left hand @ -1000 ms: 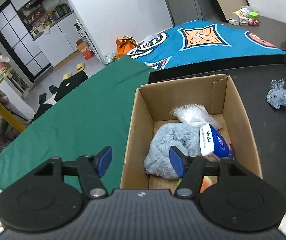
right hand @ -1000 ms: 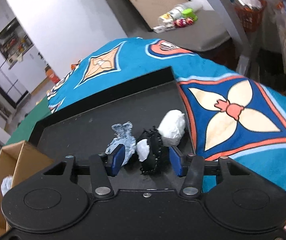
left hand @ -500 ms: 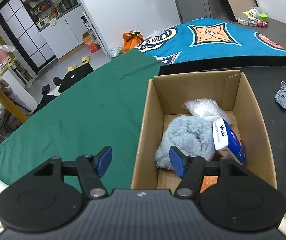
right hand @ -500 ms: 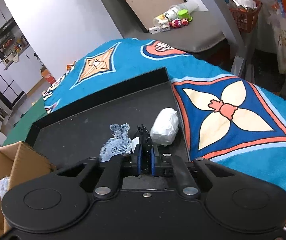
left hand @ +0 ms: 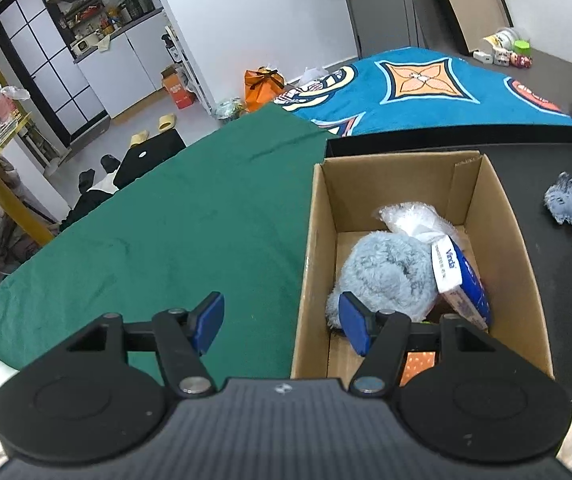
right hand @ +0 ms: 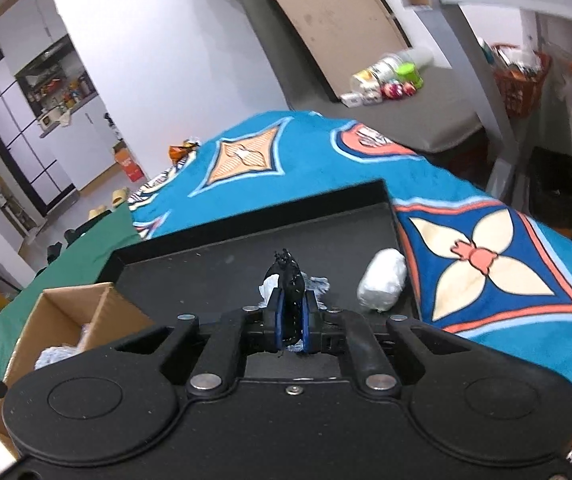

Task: Organize soft objects
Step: 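Carry the black-and-white plush into the box and open the right gripper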

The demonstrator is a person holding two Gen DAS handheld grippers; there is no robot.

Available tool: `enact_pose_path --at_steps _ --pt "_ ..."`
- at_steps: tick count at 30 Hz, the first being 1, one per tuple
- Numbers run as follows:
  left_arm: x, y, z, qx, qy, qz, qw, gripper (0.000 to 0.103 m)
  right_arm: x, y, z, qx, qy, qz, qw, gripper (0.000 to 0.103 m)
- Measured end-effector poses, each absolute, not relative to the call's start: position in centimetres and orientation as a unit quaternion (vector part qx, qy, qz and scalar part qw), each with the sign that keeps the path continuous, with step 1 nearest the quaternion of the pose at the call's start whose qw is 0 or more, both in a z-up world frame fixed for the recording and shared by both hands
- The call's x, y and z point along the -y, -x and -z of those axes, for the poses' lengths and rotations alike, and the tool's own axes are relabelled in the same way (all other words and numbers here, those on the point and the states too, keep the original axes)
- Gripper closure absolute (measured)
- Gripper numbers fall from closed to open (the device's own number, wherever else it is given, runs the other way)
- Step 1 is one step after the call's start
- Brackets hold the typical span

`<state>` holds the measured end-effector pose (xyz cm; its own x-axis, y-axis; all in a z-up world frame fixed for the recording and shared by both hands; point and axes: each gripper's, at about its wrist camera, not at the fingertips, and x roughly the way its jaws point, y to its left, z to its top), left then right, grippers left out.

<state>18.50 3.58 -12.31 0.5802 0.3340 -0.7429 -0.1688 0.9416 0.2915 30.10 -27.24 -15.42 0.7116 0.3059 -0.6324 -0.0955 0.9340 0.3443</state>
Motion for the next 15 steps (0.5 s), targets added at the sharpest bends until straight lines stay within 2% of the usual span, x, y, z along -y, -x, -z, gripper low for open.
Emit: enact_pose_path --at_steps 15 --pt "-5.8 -17.9 10.4 -0.418 -0.065 -0.104 0.9 0.041 24.5 -27.7 11.8 -0.325 -0.135 -0.154 0.923 0.094"
